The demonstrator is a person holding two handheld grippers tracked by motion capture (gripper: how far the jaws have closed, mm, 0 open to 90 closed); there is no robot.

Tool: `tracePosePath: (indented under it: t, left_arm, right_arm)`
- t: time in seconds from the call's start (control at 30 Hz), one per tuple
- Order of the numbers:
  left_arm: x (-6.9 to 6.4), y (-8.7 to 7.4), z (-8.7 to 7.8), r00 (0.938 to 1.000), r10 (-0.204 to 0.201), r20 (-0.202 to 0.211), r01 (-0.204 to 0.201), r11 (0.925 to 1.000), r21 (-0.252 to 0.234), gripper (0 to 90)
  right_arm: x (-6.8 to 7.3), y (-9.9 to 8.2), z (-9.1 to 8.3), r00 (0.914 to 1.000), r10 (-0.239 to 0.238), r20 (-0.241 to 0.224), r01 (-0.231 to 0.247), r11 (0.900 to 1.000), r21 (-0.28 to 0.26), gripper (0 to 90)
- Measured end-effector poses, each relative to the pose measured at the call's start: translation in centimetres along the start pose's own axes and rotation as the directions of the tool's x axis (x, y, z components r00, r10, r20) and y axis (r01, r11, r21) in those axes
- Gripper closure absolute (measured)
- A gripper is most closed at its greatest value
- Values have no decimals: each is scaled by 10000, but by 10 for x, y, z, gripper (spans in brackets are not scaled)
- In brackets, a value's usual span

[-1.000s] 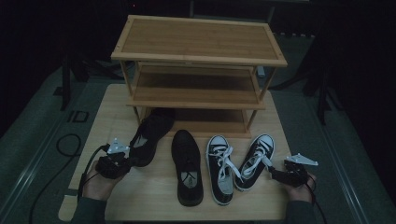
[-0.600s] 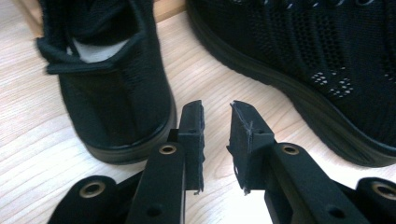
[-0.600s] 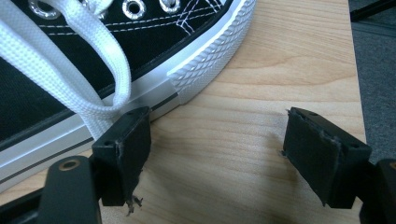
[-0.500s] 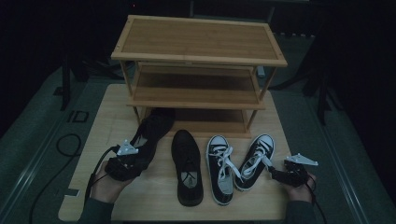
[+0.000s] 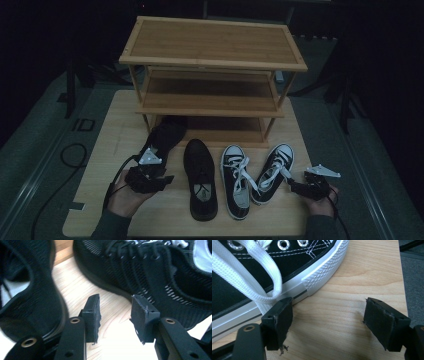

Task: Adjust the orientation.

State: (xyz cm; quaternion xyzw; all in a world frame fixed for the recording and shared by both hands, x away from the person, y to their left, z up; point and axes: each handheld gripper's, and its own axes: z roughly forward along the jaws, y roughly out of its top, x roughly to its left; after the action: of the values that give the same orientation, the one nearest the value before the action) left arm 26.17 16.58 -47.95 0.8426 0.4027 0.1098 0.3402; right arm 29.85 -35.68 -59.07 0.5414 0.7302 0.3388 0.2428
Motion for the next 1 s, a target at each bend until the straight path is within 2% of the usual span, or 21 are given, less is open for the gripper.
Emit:
tracePosePath:
  t: [0.27,0.4,0.73,1.0]
  left_arm:
    - [-10,14,6,9998,8,209,-8,10000,19,493]
    - [-15,21,13,9995,174,280,-179,9997,172,439]
    - [-29,38,25,9980,406,481,-415,9990,184,394]
    - [-34,44,38,9978,459,477,-476,9982,360,428]
  right_arm:
    - [0,0,0,10000,-2,0,2,10000,-1,230]
    - [0,0,0,10000,-1,-1,1,10000,0,230]
    - [0,0,0,10000,2,-1,-2,10000,1,230]
    - [0,0,0,10000,4,-6,-4,10000,1,230]
